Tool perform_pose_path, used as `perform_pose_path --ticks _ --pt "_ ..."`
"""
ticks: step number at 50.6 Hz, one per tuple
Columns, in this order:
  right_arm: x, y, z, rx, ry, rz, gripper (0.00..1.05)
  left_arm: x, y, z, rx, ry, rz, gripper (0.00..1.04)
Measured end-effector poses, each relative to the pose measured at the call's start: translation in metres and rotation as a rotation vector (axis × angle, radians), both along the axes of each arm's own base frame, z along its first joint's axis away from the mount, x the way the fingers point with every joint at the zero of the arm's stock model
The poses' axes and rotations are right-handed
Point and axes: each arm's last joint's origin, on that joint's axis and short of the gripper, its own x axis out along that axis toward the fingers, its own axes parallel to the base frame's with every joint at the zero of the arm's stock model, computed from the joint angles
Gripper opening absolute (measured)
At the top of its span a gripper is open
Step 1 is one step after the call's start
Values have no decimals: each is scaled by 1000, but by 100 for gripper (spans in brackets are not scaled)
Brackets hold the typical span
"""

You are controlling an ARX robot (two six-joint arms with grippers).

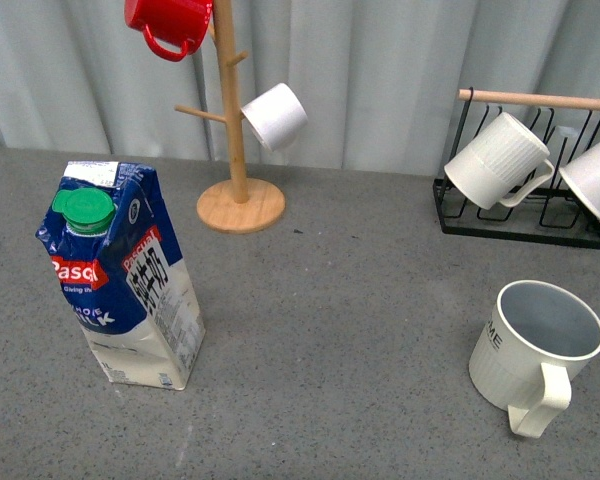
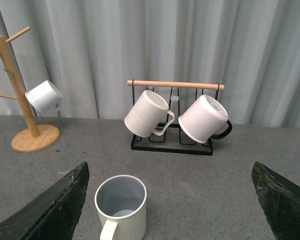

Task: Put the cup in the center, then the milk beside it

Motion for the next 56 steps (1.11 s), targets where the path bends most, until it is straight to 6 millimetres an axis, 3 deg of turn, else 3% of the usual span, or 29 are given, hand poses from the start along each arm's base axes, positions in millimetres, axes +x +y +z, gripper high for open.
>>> perform_pose_path --ticks 56 --pt "0 0 0 0 0 0 95 0 0 0 0 0 0 98"
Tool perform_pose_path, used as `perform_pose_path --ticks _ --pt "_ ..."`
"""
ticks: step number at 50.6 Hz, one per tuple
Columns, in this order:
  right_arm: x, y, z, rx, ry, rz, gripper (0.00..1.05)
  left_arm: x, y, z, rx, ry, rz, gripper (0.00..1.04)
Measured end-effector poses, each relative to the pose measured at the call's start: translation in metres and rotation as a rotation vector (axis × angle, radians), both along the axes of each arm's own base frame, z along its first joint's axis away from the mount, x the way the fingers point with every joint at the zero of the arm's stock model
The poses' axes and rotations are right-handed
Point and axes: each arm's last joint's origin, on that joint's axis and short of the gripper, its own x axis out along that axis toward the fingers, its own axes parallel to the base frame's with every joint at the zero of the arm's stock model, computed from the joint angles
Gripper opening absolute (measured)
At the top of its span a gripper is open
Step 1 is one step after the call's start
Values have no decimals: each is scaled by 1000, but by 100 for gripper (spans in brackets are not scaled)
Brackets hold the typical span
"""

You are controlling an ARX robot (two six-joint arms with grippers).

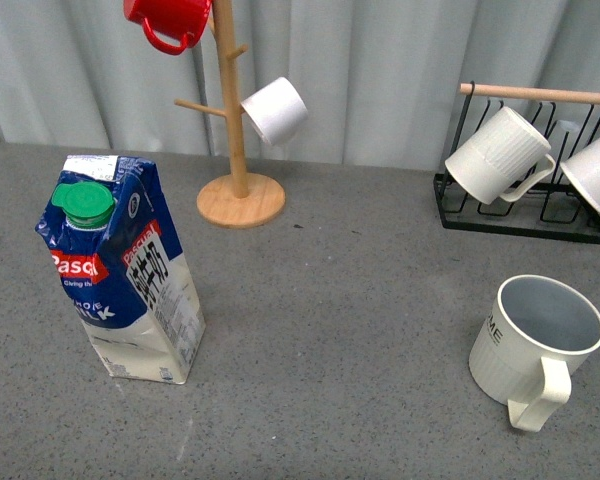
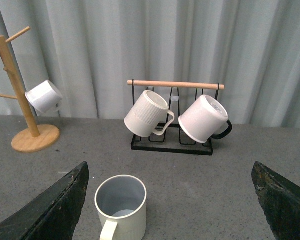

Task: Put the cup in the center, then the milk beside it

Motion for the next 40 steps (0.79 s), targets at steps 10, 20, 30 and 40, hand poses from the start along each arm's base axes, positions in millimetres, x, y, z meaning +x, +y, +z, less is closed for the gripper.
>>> perform_pose_path --ticks 10,20,30,40 --pt "0 0 0 0 0 0 95 0 0 0 0 0 0 98" --pt "0 0 0 0 0 0 95 0 0 0 0 0 0 98" --pt "0 0 0 0 0 0 95 0 0 0 0 0 0 98" --pt "0 0 0 0 0 0 95 0 0 0 0 0 0 98"
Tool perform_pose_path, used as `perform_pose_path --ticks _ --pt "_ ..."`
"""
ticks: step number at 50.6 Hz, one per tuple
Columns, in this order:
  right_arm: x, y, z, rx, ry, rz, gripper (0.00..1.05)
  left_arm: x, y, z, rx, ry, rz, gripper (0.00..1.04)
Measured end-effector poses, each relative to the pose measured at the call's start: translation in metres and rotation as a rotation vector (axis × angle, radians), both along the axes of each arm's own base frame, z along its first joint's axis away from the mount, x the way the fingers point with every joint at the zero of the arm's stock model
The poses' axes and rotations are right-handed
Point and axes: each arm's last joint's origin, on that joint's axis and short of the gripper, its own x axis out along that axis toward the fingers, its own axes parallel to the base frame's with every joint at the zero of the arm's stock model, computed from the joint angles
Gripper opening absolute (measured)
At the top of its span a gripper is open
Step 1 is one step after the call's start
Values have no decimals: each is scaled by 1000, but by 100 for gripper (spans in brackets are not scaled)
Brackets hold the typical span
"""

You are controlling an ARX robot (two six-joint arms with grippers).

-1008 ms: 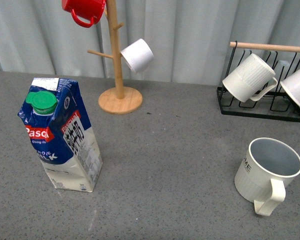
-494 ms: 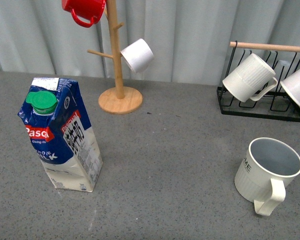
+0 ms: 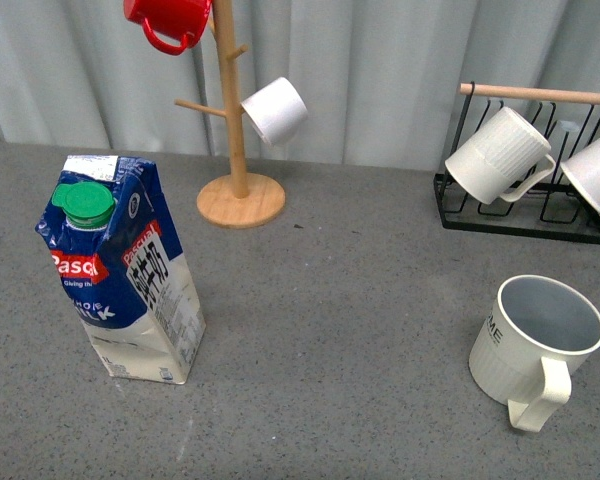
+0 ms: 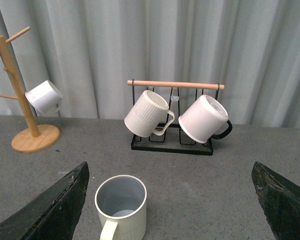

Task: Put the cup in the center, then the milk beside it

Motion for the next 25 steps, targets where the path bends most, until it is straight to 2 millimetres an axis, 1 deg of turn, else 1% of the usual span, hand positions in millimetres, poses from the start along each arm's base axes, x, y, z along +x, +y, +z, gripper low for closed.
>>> perform_pose_path --ticks 1,4,8,12,19,22,25 --pt "0 0 0 -14 -1 -26 95 0 0 0 0 0 0 98" --pt "2 0 2 -113 4 -174 95 0 0 0 0 0 0 98" --pt "7 0 0 -199 75 -263 95 0 0 0 0 0 0 98" --pt "17 1 -2 -239 138 -221 95 0 0 0 0 0 0 98" --pt "41 5 5 -222 224 -145 95 0 0 0 0 0 0 98" --pt "56 5 7 -204 275 -121 95 0 0 0 0 0 0 98" --pt "78 5 4 -177 368 -99 95 0 0 0 0 0 0 98"
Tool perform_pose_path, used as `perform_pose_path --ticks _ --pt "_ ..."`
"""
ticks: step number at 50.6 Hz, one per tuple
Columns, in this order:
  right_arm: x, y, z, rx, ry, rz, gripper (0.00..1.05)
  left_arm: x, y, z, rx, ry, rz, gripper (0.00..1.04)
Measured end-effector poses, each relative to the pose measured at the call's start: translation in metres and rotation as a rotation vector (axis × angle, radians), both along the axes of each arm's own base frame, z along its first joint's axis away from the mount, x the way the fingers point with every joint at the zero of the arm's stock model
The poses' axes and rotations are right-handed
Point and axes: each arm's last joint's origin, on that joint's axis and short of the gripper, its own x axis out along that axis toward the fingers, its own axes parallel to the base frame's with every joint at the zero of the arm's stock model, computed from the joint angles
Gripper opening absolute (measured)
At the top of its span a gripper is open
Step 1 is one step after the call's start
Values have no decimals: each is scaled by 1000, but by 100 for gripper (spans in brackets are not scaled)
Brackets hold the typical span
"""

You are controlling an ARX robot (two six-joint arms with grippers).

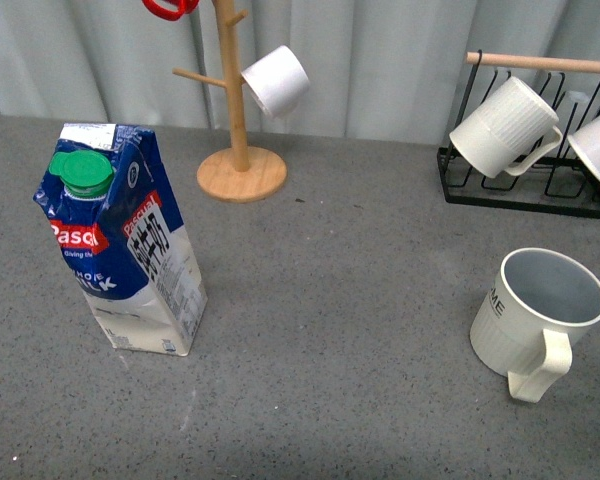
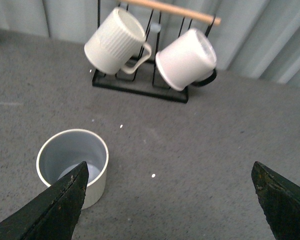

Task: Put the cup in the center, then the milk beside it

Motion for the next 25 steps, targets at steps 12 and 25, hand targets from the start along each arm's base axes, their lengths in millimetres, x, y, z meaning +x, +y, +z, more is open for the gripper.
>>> perform_pose_path --ticks 12,25 --pt "61 -1 -17 81 250 2 95 0 0 0 0 0 0 98" --pt "107 -1 -43 172 458 -28 95 0 0 0 0 0 0 98"
